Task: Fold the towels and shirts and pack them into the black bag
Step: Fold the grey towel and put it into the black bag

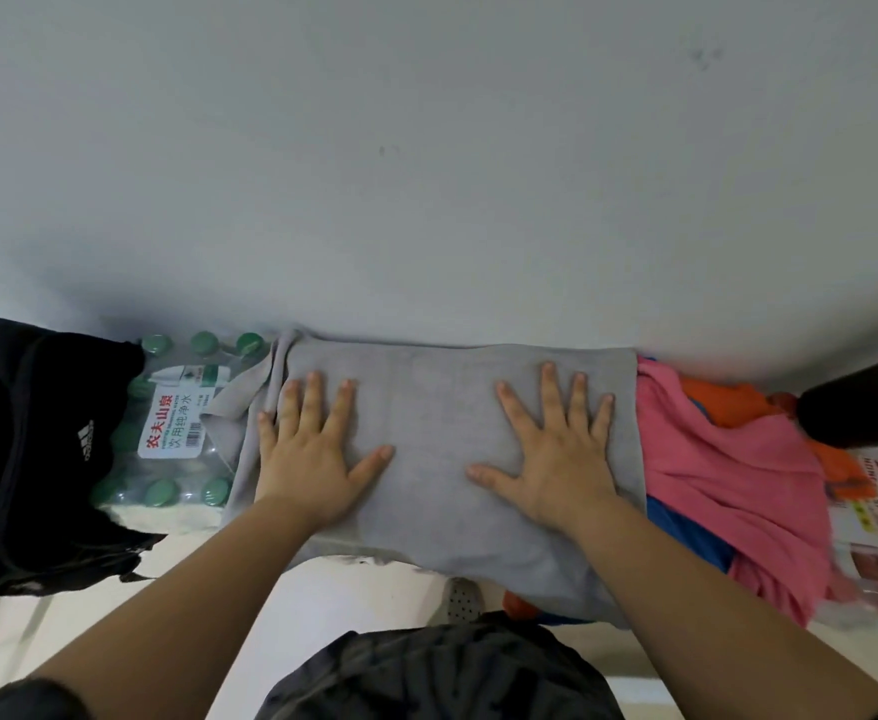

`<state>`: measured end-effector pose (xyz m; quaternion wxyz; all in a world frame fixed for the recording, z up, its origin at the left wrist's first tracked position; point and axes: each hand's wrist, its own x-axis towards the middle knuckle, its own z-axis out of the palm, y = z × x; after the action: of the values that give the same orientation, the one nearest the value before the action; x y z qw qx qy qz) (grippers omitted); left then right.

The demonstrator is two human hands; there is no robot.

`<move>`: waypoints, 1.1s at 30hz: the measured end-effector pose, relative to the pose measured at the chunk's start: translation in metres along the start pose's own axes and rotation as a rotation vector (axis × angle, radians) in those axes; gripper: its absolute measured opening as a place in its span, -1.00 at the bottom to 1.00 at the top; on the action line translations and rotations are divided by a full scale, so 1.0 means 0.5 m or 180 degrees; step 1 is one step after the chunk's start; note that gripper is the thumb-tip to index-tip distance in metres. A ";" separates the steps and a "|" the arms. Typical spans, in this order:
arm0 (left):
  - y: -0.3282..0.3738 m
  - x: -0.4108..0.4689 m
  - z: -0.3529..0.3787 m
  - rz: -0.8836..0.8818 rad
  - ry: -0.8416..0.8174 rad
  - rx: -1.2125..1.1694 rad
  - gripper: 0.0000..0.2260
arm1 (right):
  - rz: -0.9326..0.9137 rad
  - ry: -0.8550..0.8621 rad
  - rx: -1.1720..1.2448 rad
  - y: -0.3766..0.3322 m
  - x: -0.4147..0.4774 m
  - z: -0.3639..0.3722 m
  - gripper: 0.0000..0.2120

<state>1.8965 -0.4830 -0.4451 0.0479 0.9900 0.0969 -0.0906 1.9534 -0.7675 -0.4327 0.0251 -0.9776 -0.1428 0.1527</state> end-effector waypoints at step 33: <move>-0.311 0.047 -0.137 -0.0323 0.0352 -0.3545 -0.92 | -0.0572 -0.0206 0.2317 -0.475 -0.016 -0.087 -0.56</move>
<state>1.8997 -0.3191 -0.3945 0.5538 0.8126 0.1800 0.0240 1.8950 -0.5423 -0.3668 0.3797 -0.8829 -0.1652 0.2215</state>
